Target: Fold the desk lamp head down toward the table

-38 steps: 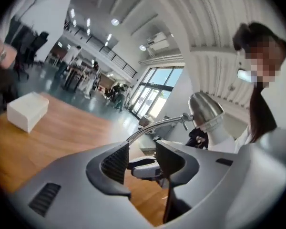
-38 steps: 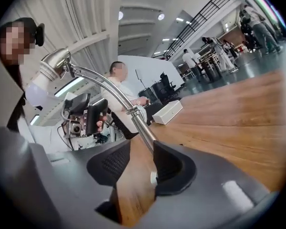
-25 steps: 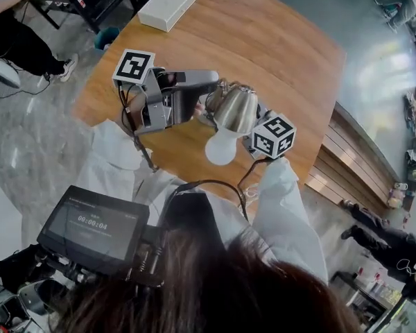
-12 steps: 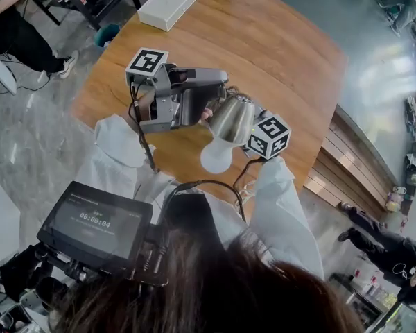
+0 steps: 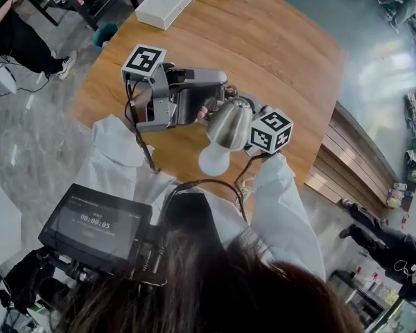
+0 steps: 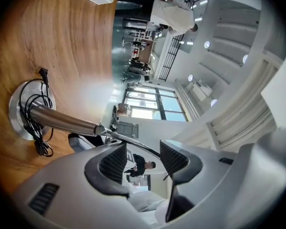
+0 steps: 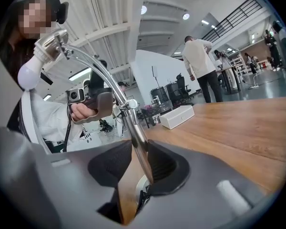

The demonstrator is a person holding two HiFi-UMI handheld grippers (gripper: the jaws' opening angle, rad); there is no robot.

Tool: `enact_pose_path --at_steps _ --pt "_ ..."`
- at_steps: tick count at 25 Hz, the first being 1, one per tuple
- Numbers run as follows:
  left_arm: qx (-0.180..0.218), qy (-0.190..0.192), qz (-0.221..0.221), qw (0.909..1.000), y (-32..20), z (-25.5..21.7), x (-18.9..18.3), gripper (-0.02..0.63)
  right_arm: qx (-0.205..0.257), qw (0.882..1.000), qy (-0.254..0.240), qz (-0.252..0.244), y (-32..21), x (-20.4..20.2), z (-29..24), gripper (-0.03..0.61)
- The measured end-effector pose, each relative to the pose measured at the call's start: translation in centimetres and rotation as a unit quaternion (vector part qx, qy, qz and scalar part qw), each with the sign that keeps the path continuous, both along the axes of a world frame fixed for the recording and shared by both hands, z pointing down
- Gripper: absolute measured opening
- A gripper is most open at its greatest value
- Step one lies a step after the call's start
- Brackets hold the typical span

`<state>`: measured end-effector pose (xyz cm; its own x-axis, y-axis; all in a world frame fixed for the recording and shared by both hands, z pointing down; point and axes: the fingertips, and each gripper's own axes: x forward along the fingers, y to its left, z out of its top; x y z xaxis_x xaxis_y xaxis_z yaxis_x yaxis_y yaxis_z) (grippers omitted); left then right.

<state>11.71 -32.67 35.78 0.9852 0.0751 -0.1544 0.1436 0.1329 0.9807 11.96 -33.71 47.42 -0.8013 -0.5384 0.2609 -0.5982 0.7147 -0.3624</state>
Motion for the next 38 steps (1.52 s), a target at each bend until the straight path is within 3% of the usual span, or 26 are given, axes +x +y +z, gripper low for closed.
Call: enact_pose_path --at_steps 6,9,12,15,17,21,25,29,32,34,38 --pt "0.099 -0.050 0.024 0.9936 1.3 0.5 0.0 0.172 -0.016 1.000 -0.012 -0.003 -0.5 0.7 0.1 0.101" --pt "0.130 -0.073 0.036 0.9882 2.4 1.6 0.0 0.121 -0.019 1.000 -0.013 -0.006 -0.7 0.9 0.4 0.101" --pt "0.165 -0.117 0.047 0.9783 3.1 3.9 -0.1 0.077 -0.021 1.000 -0.013 -0.008 -0.9 0.9 0.5 0.101" --pt "0.222 -0.184 0.050 0.9563 3.1 6.9 -0.5 0.038 -0.023 1.000 -0.018 -0.007 -1.1 0.8 0.4 0.101" --pt "0.269 -0.204 0.049 0.9399 3.0 7.8 -0.6 0.025 -0.023 1.000 -0.020 -0.008 -1.1 0.8 0.3 0.101" --pt "0.344 -0.192 0.051 0.9175 3.1 7.5 -0.4 0.033 -0.022 0.999 -0.020 -0.013 -1.0 0.8 0.1 0.101" --pt "0.419 -0.215 0.043 0.8811 2.5 8.3 -0.4 0.037 -0.020 0.999 -0.018 -0.020 -0.9 0.9 0.1 0.101" --pt "0.460 -0.223 0.034 0.8587 2.3 8.5 -0.5 0.038 -0.011 0.999 -0.001 -0.031 -0.6 0.7 0.0 0.099" --pt "0.495 -0.245 0.027 0.8329 2.1 8.9 -0.4 0.037 0.000 0.999 0.027 -0.047 -0.6 0.8 0.0 0.094" --pt "0.507 -0.249 0.022 0.8250 2.0 9.2 -0.5 0.037 -0.001 0.998 0.031 -0.052 -0.6 0.7 0.1 0.092" --pt "0.510 -0.241 0.014 0.8254 1.8 9.5 -0.6 0.038 -0.005 0.998 0.037 -0.054 -0.6 0.6 0.4 0.086"
